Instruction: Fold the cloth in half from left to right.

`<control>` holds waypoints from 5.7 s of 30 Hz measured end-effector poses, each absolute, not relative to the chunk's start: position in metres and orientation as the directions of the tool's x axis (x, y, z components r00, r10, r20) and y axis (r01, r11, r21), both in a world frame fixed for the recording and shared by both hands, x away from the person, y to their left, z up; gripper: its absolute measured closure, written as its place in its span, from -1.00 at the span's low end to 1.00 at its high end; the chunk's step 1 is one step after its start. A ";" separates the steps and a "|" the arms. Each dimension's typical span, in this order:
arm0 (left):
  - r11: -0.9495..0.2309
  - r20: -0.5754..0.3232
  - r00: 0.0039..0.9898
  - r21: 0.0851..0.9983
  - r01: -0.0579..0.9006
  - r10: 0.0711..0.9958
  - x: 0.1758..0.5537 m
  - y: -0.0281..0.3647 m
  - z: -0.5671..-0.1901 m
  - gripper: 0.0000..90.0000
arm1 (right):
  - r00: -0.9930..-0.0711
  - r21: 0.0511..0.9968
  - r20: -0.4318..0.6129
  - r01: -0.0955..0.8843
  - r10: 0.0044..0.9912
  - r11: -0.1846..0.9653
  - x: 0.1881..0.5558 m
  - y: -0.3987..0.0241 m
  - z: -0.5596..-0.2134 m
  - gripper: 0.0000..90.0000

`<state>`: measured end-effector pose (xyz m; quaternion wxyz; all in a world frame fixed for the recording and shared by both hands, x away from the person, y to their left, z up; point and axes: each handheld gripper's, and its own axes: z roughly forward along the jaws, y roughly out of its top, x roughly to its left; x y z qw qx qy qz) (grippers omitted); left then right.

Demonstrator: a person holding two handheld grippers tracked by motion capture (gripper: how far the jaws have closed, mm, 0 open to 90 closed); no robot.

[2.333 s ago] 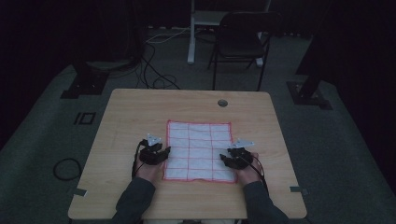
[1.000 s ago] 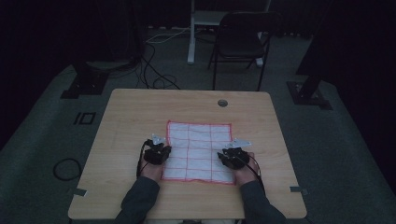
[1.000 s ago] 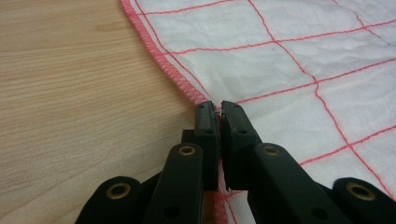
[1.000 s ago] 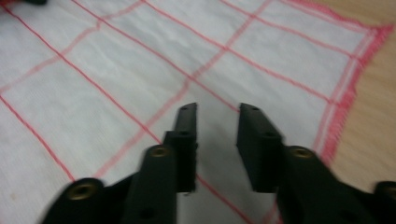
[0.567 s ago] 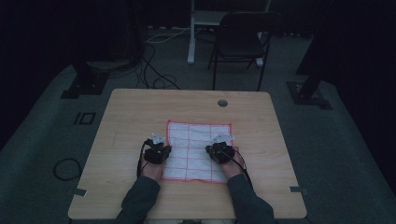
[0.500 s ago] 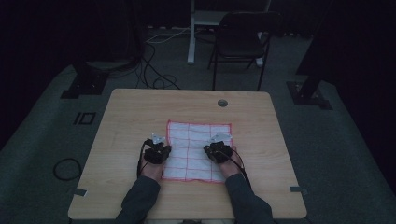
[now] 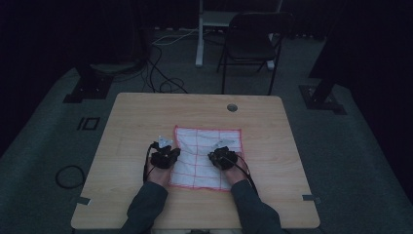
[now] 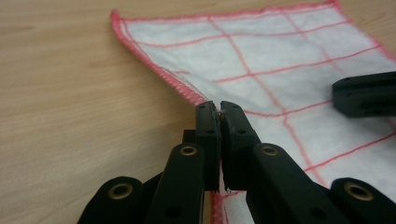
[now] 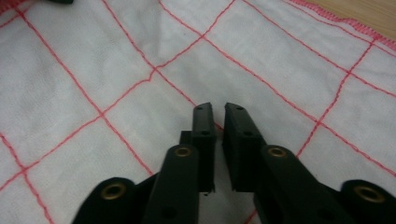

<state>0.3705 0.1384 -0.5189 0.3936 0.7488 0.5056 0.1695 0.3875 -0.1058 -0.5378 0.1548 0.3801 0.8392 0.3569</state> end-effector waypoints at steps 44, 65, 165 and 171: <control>-0.325 -0.099 0.603 0.767 0.553 0.792 0.385 0.065 -0.488 0.96 | -0.529 0.734 0.058 0.598 0.847 0.322 0.369 -0.201 -0.531 0.68; -0.366 -0.115 0.648 0.744 0.558 0.753 0.390 0.031 -0.497 0.96 | -0.521 0.726 0.048 0.604 0.852 0.328 0.368 -0.205 -0.534 0.68; -0.378 -0.226 0.749 0.751 0.541 0.623 0.307 0.031 -0.508 0.95 | -0.481 0.701 0.025 0.633 0.876 0.328 0.433 -0.174 -0.524 0.88; -0.400 -0.220 0.772 0.752 0.523 0.596 0.305 0.015 -0.507 0.95 | -0.473 0.705 0.009 0.628 0.881 0.330 0.434 -0.182 -0.523 0.88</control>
